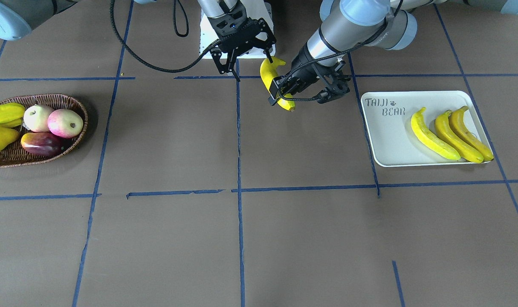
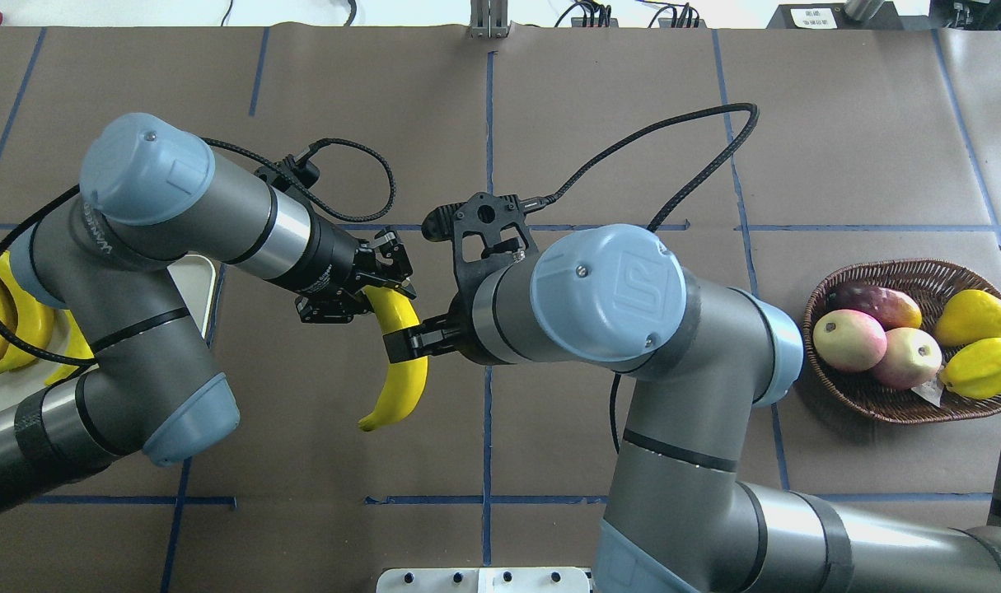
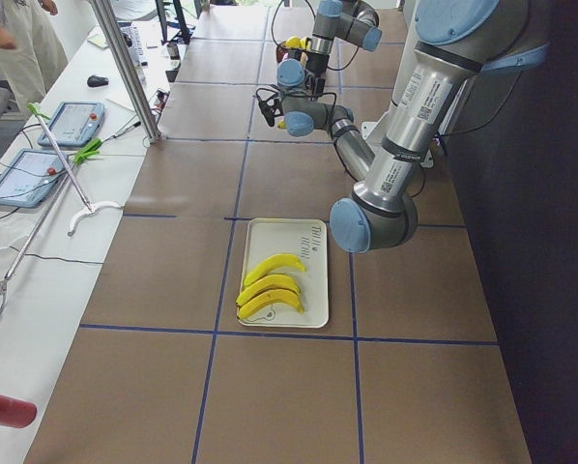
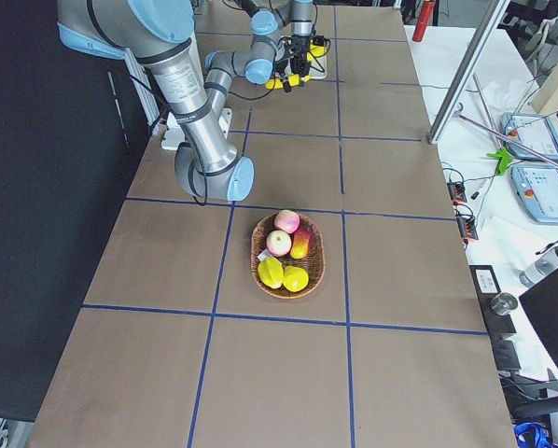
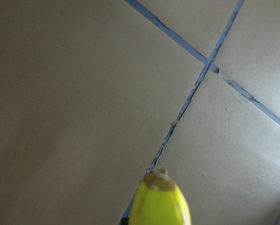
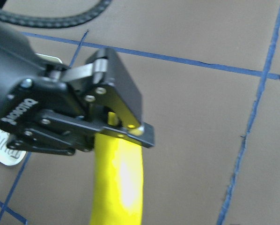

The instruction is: Transfer all bananas from basket to plate

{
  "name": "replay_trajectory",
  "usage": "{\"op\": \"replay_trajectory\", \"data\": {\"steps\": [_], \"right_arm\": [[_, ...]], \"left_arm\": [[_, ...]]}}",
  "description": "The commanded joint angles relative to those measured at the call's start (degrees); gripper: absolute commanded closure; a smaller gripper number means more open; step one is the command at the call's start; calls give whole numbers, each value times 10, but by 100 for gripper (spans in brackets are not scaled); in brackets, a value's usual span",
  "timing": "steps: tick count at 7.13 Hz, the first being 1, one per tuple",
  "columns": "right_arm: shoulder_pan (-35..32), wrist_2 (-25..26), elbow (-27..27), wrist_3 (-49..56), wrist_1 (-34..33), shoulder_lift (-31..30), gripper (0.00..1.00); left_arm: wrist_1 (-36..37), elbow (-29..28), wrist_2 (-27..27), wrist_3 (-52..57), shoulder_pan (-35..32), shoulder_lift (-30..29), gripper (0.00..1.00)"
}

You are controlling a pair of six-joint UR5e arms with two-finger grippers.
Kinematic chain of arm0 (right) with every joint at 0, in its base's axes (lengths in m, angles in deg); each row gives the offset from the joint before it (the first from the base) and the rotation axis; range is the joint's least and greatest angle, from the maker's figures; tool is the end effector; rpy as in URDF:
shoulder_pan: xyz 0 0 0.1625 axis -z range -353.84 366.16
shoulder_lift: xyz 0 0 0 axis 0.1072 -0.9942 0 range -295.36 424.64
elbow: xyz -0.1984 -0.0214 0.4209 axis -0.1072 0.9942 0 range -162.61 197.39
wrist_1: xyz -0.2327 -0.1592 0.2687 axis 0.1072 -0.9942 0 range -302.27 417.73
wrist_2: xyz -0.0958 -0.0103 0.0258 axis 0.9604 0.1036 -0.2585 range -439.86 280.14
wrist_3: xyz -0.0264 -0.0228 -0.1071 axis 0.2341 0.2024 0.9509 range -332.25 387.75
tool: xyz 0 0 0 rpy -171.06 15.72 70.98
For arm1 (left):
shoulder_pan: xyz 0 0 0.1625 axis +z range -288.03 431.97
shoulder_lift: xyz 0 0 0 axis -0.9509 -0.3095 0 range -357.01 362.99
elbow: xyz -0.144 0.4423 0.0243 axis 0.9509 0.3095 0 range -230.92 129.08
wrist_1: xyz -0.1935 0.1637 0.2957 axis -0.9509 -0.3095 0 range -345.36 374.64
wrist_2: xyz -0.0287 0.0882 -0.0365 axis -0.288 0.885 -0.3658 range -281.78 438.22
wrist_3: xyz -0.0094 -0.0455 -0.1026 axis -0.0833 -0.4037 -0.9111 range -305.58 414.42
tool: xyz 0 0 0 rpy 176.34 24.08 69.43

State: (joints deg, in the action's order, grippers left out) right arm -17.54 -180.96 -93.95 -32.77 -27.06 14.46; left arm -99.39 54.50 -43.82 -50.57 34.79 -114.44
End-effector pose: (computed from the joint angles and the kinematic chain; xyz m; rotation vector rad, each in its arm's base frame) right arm -0.5193 -0.3498 0.1526 0.3638 -1.1108 -0.2014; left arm 0.4414 -0.4272 0.2729 -0.2674 1.2156 -0.4658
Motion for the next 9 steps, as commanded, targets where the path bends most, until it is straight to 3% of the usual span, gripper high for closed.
{"op": "replay_trajectory", "data": {"steps": [1, 3, 4, 6, 9], "right_arm": [[-32, -46, -48, 8, -119, -19, 2], [-69, -72, -73, 44, -134, -89, 1], [-107, -118, -74, 92, -134, -120, 1], [-163, -144, -77, 219, -129, -194, 1], [-235, -195, -90, 355, -128, -270, 1]], "left_arm": [[0, 1, 6, 8, -32, 43, 100], [0, 1, 6, 85, -76, 120, 100], [0, 1, 6, 125, -102, 159, 100], [-1, -9, 5, 210, -133, 232, 100], [-26, -54, 26, 243, -144, 270, 100]]}}
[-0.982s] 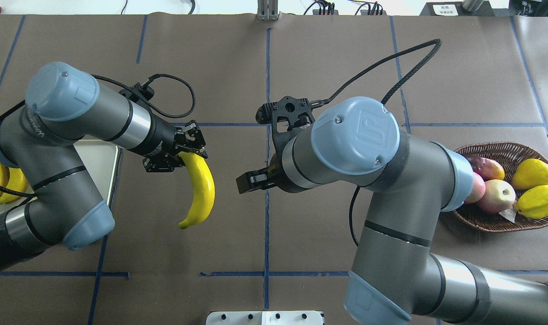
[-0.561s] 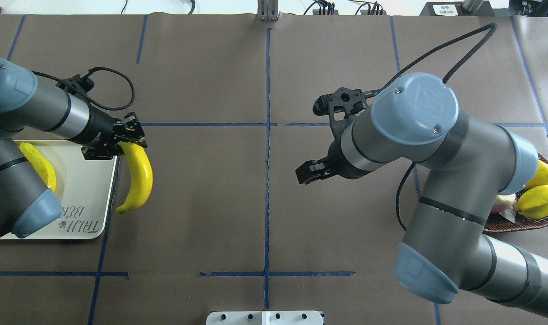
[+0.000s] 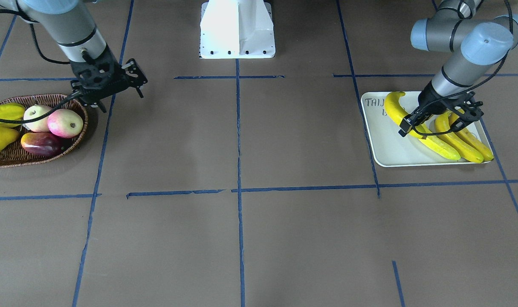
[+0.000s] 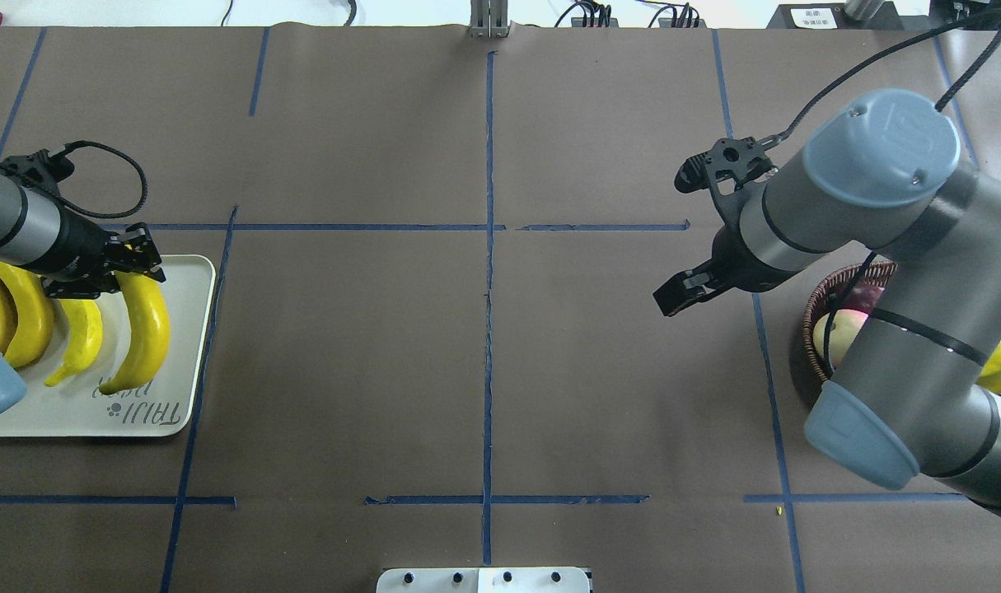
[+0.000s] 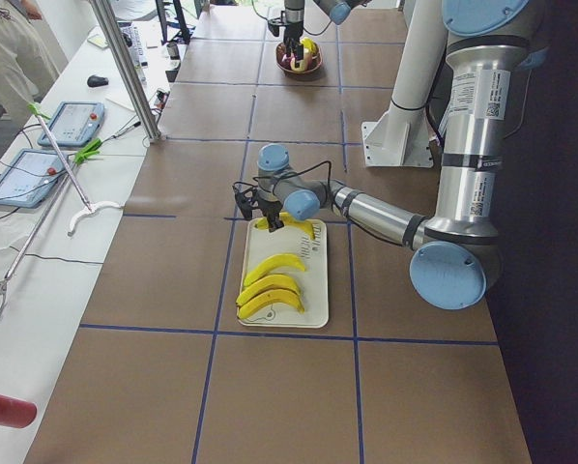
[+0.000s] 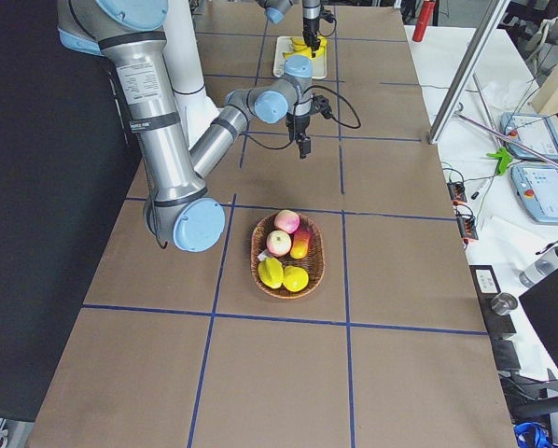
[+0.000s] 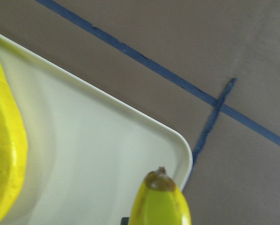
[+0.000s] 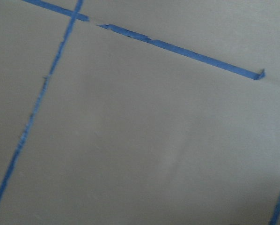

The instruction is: Transfer all bananas from basket to plate

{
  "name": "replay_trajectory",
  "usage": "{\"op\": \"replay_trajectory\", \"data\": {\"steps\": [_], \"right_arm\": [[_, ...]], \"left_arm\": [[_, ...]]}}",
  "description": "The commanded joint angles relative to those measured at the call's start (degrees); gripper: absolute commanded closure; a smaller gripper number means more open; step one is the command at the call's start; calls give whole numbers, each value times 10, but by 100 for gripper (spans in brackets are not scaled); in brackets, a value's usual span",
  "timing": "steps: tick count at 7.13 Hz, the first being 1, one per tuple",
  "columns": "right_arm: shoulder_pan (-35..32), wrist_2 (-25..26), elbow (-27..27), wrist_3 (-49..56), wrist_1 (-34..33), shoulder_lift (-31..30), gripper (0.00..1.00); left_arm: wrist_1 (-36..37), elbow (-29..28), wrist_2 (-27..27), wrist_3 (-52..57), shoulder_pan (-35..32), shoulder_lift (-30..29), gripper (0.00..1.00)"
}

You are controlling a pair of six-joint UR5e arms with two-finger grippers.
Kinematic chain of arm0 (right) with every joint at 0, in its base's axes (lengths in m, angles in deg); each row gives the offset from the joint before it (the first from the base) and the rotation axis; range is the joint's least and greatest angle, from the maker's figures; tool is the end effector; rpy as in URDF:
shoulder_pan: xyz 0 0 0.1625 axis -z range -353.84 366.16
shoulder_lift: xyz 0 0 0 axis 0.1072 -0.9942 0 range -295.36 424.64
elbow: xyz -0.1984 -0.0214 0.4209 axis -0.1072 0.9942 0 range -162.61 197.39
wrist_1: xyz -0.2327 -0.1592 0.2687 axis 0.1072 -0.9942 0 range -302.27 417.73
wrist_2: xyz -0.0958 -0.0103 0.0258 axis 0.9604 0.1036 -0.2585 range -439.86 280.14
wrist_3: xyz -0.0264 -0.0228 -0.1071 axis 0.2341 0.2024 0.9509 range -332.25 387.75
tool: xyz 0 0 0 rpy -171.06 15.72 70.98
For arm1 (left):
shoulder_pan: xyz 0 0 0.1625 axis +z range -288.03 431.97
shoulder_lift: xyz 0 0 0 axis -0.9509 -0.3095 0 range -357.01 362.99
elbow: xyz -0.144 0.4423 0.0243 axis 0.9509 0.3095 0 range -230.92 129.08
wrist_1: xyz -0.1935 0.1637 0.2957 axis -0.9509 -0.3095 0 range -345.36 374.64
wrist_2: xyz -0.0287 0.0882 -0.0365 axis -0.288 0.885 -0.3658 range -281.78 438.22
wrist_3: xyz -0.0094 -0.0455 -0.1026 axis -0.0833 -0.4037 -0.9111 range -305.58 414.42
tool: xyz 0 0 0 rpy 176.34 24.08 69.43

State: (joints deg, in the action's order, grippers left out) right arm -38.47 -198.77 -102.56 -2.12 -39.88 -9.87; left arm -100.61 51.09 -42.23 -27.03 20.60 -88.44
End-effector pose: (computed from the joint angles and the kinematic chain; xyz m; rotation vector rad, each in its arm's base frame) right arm -0.3151 -0.4217 0.3673 0.2164 -0.7846 -0.4221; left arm 0.2563 -0.4430 0.5566 -0.1148 0.8351 -0.5240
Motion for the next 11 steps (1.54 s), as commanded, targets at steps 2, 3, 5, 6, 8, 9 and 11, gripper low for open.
{"op": "replay_trajectory", "data": {"steps": [2, 3, 5, 6, 8, 9, 11], "right_arm": [[-32, -18, -3, 58, 0, -32, 1], [-32, -18, -5, 58, 0, -32, 1], [-36, -18, -8, 59, 0, -33, 1], [-38, -19, -8, 59, 0, -33, 1], [-49, -19, -7, 81, 0, -43, 1], [-63, -21, -7, 109, 0, -58, 1], [-143, -76, 5, 230, 0, -121, 1]], "left_arm": [[-21, -40, 25, 8, -10, 2, 100], [-18, -58, 29, 8, -20, -9, 99], [-21, -62, 29, 24, -35, -11, 1], [-21, -59, 24, 49, -51, -10, 0], [-22, -55, 7, 196, -109, 27, 0], [-17, -56, -48, 258, -147, 36, 0], [-1, -57, -73, 498, -209, 85, 0]]}}
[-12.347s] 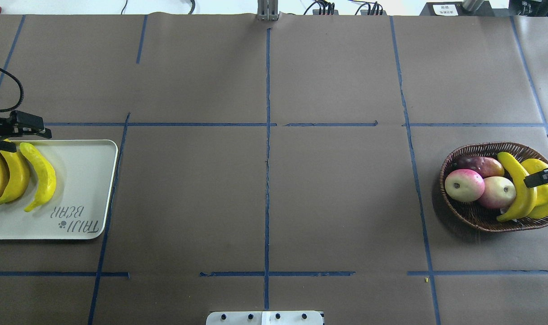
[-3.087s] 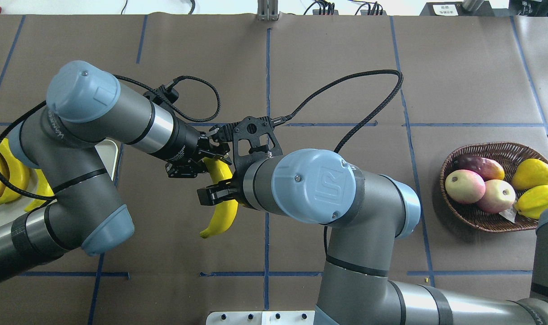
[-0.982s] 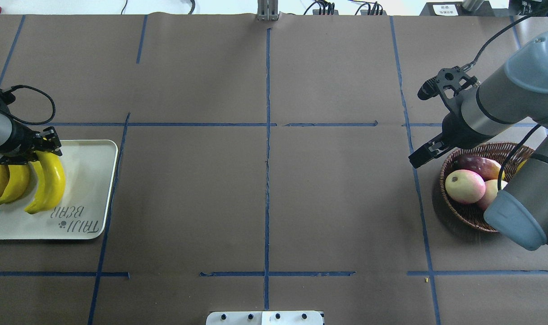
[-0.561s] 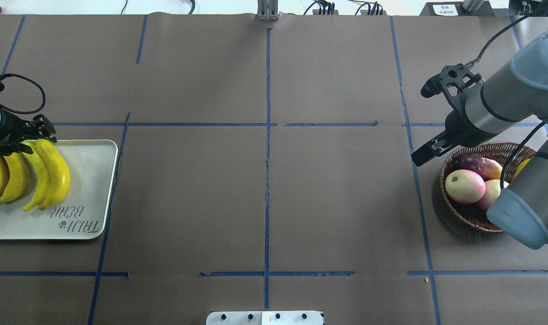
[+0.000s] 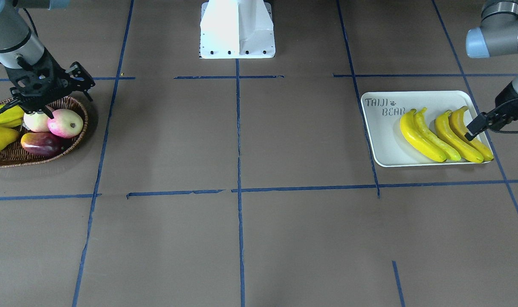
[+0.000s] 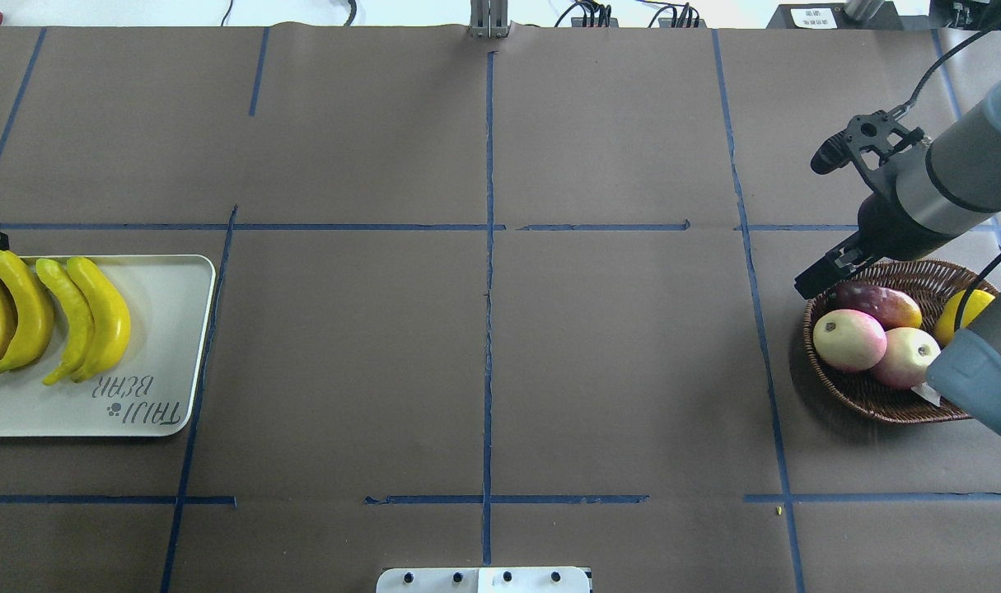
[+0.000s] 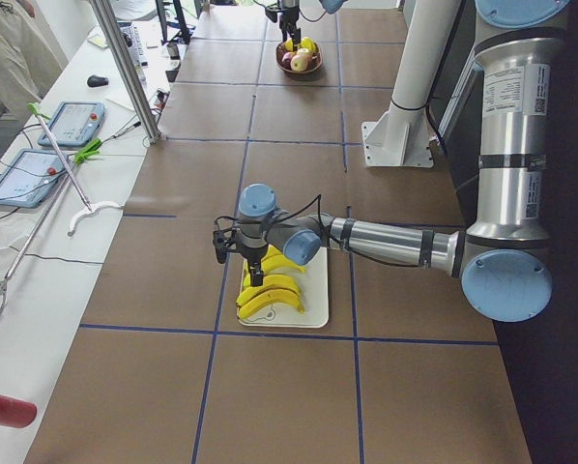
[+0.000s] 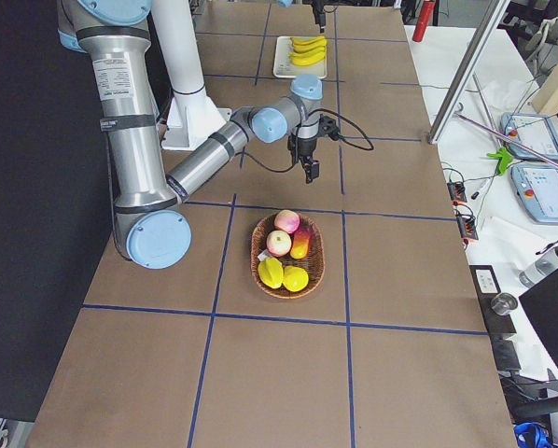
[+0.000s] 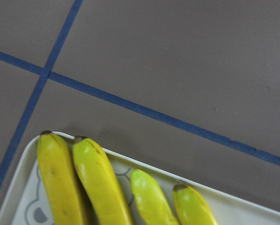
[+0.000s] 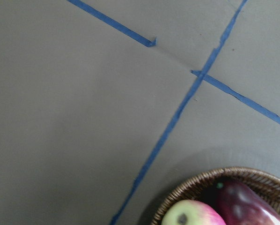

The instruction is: Transfer all bananas from basket to plate

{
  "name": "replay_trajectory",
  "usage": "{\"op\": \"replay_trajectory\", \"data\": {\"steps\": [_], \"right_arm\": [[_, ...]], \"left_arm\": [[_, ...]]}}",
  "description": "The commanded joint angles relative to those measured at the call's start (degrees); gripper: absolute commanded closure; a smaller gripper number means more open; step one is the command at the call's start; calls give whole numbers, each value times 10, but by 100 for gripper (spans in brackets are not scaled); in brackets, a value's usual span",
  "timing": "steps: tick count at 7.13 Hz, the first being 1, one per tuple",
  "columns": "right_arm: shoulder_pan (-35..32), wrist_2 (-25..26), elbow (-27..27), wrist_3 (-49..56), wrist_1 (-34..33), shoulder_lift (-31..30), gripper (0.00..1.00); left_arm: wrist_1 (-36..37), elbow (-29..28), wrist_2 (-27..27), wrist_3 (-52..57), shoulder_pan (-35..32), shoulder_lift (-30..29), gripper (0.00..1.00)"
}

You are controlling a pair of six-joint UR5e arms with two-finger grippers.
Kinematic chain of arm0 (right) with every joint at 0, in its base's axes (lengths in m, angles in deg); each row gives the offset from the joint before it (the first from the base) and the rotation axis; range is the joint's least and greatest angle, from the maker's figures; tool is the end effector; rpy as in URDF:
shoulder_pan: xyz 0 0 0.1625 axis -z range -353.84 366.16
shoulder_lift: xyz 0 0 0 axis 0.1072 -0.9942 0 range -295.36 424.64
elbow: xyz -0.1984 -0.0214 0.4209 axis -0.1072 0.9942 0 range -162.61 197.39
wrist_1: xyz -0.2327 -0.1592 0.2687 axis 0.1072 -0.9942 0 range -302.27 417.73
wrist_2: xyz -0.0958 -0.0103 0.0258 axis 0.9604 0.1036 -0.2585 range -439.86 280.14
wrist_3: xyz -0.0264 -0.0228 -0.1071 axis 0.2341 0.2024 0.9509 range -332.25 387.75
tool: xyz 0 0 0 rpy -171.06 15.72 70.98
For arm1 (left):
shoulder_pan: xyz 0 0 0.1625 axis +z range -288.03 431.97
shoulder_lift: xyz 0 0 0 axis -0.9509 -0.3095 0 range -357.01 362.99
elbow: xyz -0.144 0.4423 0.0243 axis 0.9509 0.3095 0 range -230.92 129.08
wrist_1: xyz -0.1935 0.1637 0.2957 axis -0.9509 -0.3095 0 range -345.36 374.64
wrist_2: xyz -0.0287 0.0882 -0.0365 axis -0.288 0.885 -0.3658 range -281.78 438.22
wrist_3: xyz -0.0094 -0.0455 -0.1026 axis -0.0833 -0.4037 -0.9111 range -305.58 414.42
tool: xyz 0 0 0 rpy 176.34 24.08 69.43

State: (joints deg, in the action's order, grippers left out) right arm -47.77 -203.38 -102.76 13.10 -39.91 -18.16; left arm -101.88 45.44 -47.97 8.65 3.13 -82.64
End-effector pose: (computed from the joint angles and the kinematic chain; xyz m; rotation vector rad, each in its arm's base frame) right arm -0.2267 -0.4319 0.4347 0.2123 -0.7400 -0.5071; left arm 0.1041 -0.4542 0.6466 0.0601 0.7823 -0.2503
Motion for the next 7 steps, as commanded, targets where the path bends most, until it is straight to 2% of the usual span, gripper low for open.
{"op": "replay_trajectory", "data": {"steps": [1, 2, 3, 4, 6, 7], "right_arm": [[-106, -54, 29, 175, 0, -70, 1], [-161, -75, 57, 262, -1, -88, 1], [-199, -80, 83, 330, 0, -104, 1], [-234, -80, 106, 376, -1, -114, 1], [-296, -74, 150, 377, 0, -138, 1], [-337, -76, 182, 375, -1, -139, 2]], "left_arm": [[66, 1, -15, 253, -68, 27, 0], [143, 1, -15, 387, -106, 24, 0], [223, 8, -17, 474, -144, 19, 0], [294, 18, -37, 509, -168, 14, 0], [302, 22, -79, 516, -203, 26, 0], [299, 22, -79, 511, -204, 26, 0]]}}
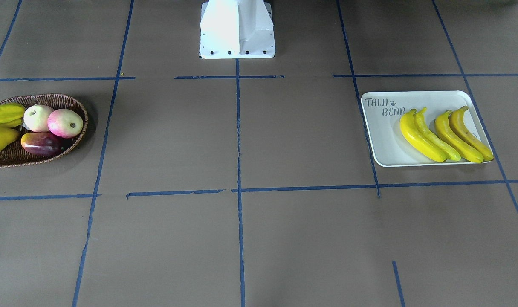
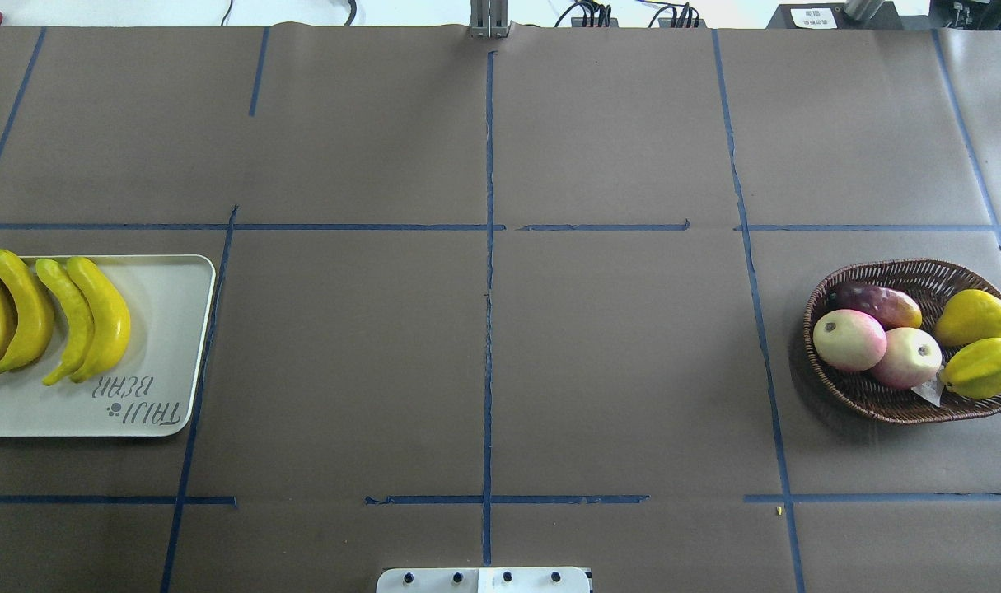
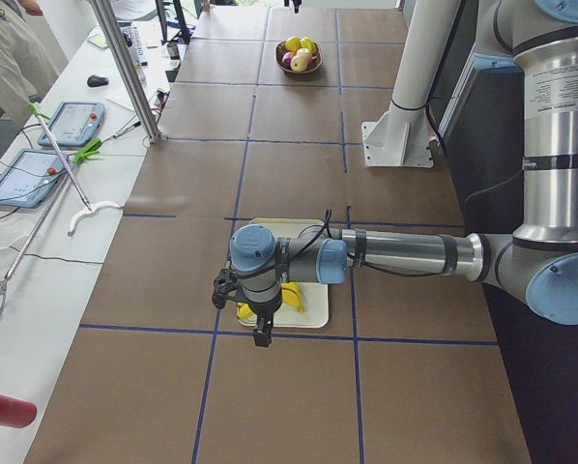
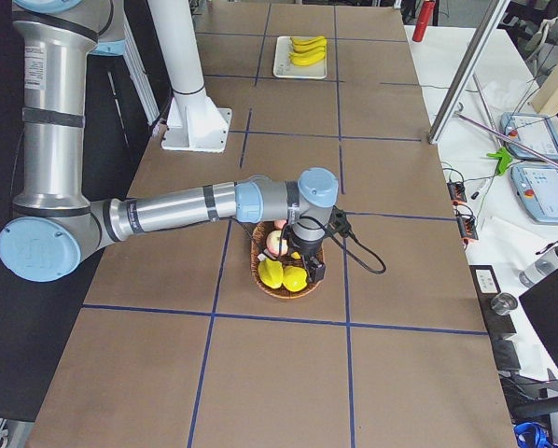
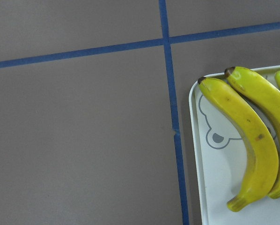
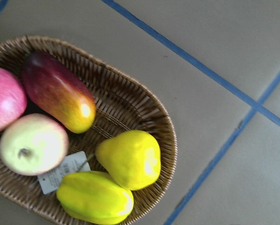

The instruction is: Transfer all bananas from basket to plate

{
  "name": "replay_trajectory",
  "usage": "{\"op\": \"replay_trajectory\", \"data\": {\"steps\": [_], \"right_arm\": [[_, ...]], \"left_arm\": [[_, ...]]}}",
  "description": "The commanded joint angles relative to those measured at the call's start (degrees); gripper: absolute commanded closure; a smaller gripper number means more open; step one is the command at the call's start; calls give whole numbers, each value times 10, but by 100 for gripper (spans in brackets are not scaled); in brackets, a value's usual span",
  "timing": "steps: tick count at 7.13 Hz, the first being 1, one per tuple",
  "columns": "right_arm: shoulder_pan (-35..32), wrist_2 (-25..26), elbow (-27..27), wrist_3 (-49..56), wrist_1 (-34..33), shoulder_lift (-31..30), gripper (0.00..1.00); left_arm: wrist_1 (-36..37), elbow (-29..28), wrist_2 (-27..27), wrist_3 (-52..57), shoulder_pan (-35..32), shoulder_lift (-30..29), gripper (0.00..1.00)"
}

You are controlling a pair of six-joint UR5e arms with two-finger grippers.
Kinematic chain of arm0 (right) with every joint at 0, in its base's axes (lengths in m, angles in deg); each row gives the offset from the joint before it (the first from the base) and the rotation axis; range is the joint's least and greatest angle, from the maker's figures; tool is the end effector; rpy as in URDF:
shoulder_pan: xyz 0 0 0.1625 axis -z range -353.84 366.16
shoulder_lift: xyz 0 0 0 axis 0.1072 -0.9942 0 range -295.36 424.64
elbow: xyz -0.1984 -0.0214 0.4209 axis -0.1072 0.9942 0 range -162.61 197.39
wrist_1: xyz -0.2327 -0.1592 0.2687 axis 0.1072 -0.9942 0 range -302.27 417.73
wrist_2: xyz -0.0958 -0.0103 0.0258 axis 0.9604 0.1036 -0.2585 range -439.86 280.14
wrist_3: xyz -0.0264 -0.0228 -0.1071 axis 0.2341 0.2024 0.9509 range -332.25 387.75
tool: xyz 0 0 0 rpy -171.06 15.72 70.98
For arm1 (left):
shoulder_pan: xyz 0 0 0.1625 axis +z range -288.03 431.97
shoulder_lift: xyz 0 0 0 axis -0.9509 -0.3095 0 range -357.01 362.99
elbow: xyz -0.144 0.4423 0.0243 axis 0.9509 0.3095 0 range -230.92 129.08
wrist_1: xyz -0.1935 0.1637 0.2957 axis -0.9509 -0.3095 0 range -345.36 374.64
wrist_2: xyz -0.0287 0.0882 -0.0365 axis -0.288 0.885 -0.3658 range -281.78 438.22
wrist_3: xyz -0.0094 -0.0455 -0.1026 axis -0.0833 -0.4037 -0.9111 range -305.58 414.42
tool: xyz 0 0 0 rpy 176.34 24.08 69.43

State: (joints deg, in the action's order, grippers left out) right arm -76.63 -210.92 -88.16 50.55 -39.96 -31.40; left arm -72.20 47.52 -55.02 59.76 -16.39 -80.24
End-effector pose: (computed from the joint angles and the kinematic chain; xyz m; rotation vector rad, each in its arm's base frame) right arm 0.0068 -0.4185 0.6470 0.1288 -0.7141 -0.5123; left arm -0.0445 -0.4098 0.6991 -0.0005 0.7555 0.1061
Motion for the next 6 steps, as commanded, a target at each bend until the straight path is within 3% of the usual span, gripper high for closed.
{"op": "replay_trajectory", "data": {"steps": [1, 3, 6], "right_arm": [[-77, -18, 68, -9, 0, -12, 3], [-84, -13, 71, -77, 5, -21, 3], [-82, -5, 68, -81, 16, -20, 1]], "left_arm": [[0, 1, -9, 1, -11, 3, 0], [-1, -10, -8, 2, -13, 5, 0], [-16, -4, -32, 2, -13, 8, 0]]}}
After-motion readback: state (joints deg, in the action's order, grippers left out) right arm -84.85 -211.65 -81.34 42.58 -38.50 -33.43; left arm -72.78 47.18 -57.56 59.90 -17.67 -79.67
